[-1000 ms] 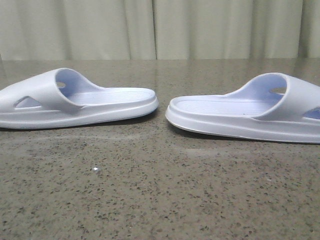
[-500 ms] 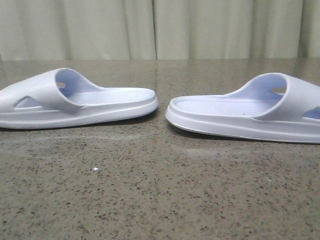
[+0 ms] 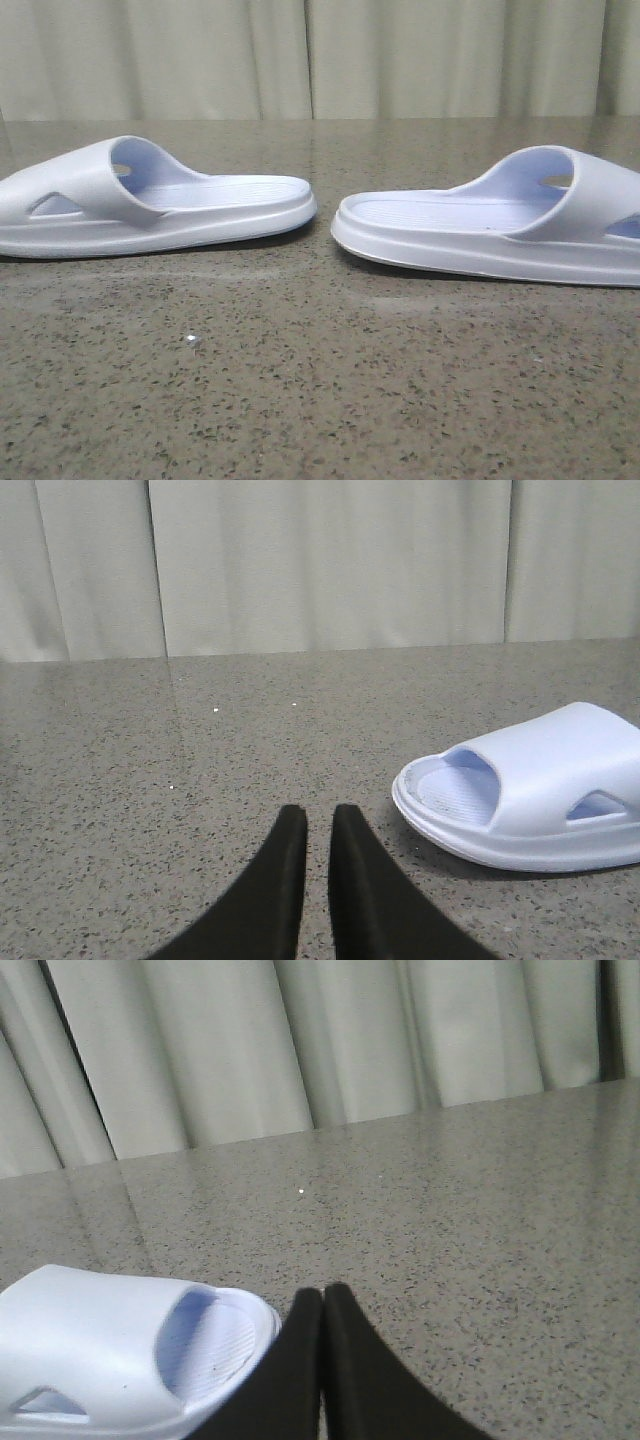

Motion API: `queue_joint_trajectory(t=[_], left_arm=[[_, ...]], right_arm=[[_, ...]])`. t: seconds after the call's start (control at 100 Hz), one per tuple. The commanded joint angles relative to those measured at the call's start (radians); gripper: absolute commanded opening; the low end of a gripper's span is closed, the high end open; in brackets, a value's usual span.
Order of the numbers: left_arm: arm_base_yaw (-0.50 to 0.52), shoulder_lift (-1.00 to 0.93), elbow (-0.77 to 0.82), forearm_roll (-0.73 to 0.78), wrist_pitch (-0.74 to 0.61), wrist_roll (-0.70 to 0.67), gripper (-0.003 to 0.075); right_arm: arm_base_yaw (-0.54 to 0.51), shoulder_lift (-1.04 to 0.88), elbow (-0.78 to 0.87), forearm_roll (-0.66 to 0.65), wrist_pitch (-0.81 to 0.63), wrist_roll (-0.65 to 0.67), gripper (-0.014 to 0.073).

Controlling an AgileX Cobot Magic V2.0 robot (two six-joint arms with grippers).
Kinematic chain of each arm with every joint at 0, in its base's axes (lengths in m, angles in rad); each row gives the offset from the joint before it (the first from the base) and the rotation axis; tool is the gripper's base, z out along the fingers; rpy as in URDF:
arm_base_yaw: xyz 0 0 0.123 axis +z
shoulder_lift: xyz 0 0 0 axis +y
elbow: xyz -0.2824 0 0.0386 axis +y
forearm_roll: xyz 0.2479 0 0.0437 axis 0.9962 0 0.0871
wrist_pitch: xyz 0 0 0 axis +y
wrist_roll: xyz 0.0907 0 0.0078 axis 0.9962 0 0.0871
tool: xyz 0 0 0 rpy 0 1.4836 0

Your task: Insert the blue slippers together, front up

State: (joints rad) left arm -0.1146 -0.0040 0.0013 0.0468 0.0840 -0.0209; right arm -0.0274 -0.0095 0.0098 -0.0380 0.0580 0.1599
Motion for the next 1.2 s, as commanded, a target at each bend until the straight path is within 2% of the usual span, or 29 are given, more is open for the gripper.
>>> queue_joint_trajectory(t=[0.0, 0.35, 0.52, 0.72, 0.94, 1.05, 1.19], left_arm=[[0.002, -0.030, 0.009, 0.001, -0.084, -0.009, 0.0016], [0.002, -0.030, 0.009, -0.017, -0.090, -0.009, 0.0016], [0.002, -0.030, 0.009, -0.224, -0.090, -0.009, 0.0015], [0.002, -0.030, -0.012, -0.478, -0.084, -0.009, 0.0015], [0.002, 0.036, -0.197, -0.585, 0.018, -0.009, 0.0015], [0.002, 0.148, -0.322, -0.641, 0.062, -0.009, 0.0015], [0.002, 0.330, -0.489, -0.610, 0.171, 0.000, 0.0015]], right_arm=[[-0.006, -0.022, 0.021, -0.013, -0.081, -0.003, -0.0107], [-0.006, -0.022, 0.021, -0.013, -0.095, -0.003, -0.0107], [-0.006, -0.022, 0.021, 0.022, -0.097, -0.003, -0.0106], [-0.006, -0.022, -0.024, 0.248, -0.063, -0.003, -0.0106], [-0.006, -0.003, -0.201, 0.280, 0.102, -0.003, -0.0106], [-0.006, 0.050, -0.307, 0.280, 0.159, -0.003, -0.0106], [-0.006, 0.155, -0.431, 0.280, 0.219, -0.003, -0.0106]])
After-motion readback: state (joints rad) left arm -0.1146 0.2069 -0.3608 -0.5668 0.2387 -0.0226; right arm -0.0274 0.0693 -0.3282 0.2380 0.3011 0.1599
